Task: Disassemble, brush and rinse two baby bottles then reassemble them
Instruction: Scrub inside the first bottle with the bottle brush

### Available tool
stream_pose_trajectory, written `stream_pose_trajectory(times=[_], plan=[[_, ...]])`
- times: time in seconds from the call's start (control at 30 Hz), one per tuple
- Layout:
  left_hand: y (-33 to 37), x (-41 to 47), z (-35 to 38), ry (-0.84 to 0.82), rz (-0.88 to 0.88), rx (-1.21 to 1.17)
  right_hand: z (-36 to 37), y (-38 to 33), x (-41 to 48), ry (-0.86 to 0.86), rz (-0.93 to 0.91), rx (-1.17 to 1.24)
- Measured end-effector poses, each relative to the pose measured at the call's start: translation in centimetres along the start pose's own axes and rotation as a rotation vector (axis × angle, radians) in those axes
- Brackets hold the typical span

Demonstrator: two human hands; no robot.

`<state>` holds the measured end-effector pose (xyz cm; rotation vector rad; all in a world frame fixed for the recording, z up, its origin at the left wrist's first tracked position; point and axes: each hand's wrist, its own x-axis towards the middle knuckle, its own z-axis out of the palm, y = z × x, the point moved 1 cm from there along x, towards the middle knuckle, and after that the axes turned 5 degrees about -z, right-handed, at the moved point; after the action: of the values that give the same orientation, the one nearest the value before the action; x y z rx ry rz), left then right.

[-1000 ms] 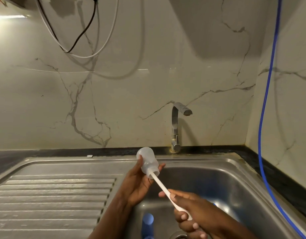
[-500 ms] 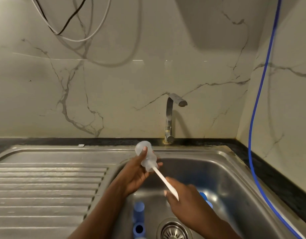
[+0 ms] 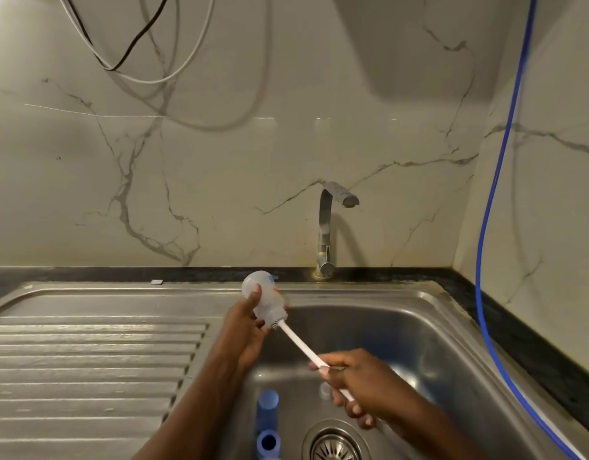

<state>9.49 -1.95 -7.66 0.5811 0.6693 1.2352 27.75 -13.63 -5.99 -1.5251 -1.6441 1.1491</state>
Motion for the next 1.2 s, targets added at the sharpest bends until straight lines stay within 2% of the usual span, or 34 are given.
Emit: stream_pose_trajectory(times=[0.03,0.07,0.13,0.2,0.27,0.37,0.5,0.6,0.63,0.67,0.73,0.77,0.8,0.87,0.97,1.0,1.13,1.2], plan=[[0.5,0.0,-0.3,-0.060,-0.037,-0.121,-0.4,-0.4,-0.3,-0.133,0.102,0.290],[0.9,0.1,-0.6,-0.135,-0.077,-0.230,-0.7,-1.0,-0.7,-0.231,0.160,0.482],[1.3,0.0,-0.5,-0.219,-0.113,-0.322,-1.1,-1.6,-1.0,-0.317,0.161,0.539],[0.7,0.4,-0.7,-0.153,-0.133,-0.215,-0.8,-1.6,-0.6,-0.241,0.096,0.304],[-0.1,0.8,-1.1,-0.035,-0.147,-0.058,-0.3,-0.3,0.0,-0.073,-0.002,-0.058],[-0.3,1.1,-1.0,0.017,-0.162,0.013,-0.2,2.1,0.6,0.127,-0.134,-0.515],[0.0,0.7,0.5,0.045,-0.125,-0.001,-0.5,2.0,0.9,0.315,-0.221,-0.687],[-0.4,0.5,0.7,0.080,-0.097,0.041,0.1,0.8,0.5,0.289,-0.216,-0.746],[-0.3,0.5,0.5,0.082,-0.091,0.017,0.3,0.3,0.2,0.227,-0.197,-0.702],[-0.2,0.6,0.2,0.055,-0.089,-0.028,0.3,0.0,0.0,0.152,-0.148,-0.509],[0.5,0.8,-0.6,-0.093,-0.091,-0.179,-0.1,-0.7,-0.4,-0.057,0.042,0.162],[0.9,0.8,-0.9,-0.182,-0.094,-0.254,-0.4,-1.1,-0.6,-0.134,0.107,0.393],[1.0,0.8,-0.9,-0.257,-0.106,-0.290,-0.5,-1.3,-0.8,-0.175,0.118,0.471],[0.7,0.7,-0.7,-0.258,-0.127,-0.196,-0.7,-1.5,-0.5,-0.114,0.102,0.331],[-0.6,0.9,-0.8,-0.063,-0.141,0.096,-0.2,-0.1,-0.1,0.181,-0.114,-0.232],[-0.8,1.1,-0.8,-0.032,-0.139,0.126,-0.4,0.6,0.0,0.230,-0.166,-0.358],[-0.3,1.2,-0.3,-0.045,-0.188,-0.009,-0.9,0.5,-0.3,0.333,-0.175,-0.539],[-0.3,1.2,-0.1,-0.004,-0.182,0.027,-0.9,0.1,-0.2,0.386,-0.201,-0.637]])
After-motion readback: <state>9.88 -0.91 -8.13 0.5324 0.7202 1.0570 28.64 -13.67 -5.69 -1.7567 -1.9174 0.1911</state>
